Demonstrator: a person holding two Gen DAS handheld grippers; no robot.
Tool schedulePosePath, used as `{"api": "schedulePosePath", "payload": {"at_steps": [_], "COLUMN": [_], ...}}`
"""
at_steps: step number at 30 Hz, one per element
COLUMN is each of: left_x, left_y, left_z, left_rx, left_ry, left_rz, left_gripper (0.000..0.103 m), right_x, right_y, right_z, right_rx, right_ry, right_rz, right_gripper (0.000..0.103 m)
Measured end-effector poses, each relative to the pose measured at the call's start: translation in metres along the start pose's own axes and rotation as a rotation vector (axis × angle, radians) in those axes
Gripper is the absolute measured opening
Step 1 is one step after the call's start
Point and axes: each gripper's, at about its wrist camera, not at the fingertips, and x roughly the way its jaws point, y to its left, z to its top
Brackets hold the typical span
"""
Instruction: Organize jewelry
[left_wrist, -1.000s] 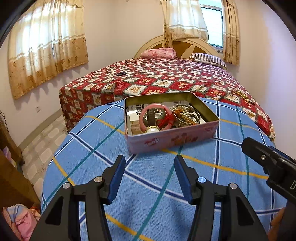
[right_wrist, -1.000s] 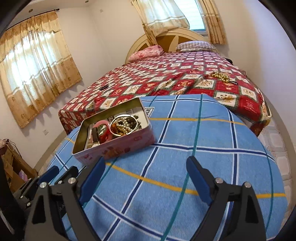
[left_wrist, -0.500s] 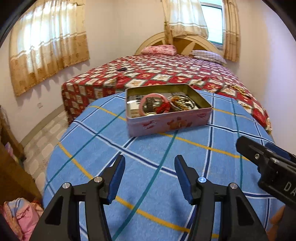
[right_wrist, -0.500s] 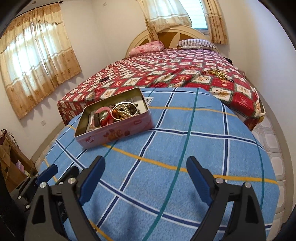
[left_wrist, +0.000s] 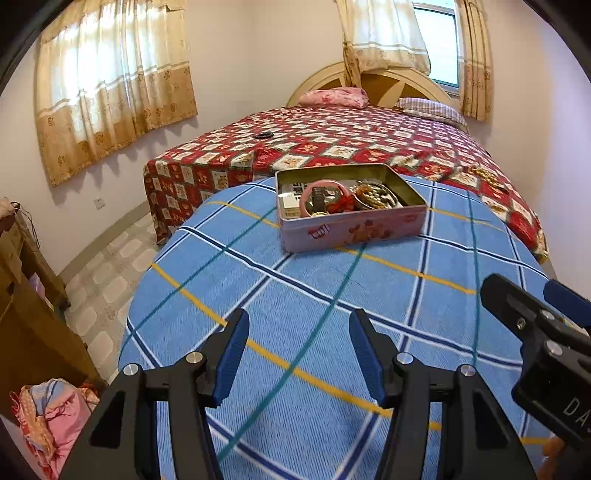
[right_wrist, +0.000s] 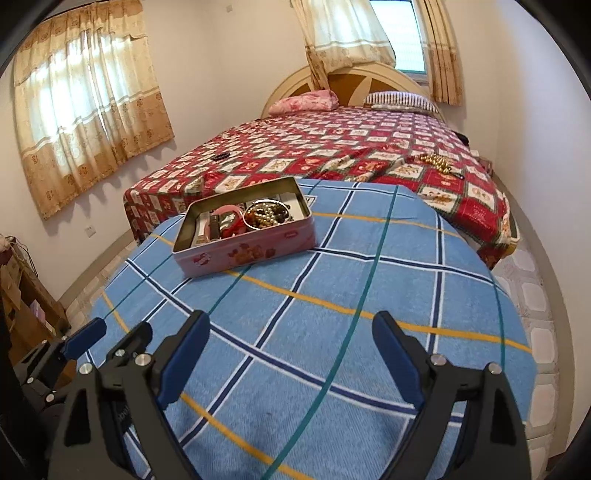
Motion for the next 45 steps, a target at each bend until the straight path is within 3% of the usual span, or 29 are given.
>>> {"api": "schedulePosePath", "payload": {"at_steps": [4,10,15,19,25,32,45], "left_x": [-0.017,-0.058,-0.096,-0.124,-0.154,-0.163,-0.155], "left_y": [0.0,0.002,0.011,0.018,0.025,0.024,0.025], "left_z": [-0.003,0.003,0.015,0.023,0.03,0.031,0.03], "left_rx": [-0.002,0.022,0.001,-0.016,-0.059,-0.049,-0.051], "left_ry": [-0.022,-0.149,-0.273,-0.353,-0.429,-0.459,-0.437], "left_rz": [-0.008,0.054,0.062,0.059,0.032,0.035,0.04], "left_gripper": [0.058,0.059,0.072,0.077,0.085,0.087,0.087], "right_x": [-0.014,-0.044,-0.072,-0.1,-0.129,-0.138,-0.134], "right_y": [0.0,0.005,0.012,0.016,0.019,0.025,0.018], "right_z": [-0.002,0.002,0.009,0.016,0.025,0.027,0.022], "right_rx": [0.0,-0.01,-0.008,0.013,0.031,0.016,0.04], "right_ry": [-0.018,-0.093,-0.183,-0.277,-0.375,-0.434,-0.414], "right_rz": [0.005,0.01,0.02,0.037,0.064,0.057,0.056], "right_gripper": [0.092,0.097,0.1,0.103,0.103,0.103,0.103]}}
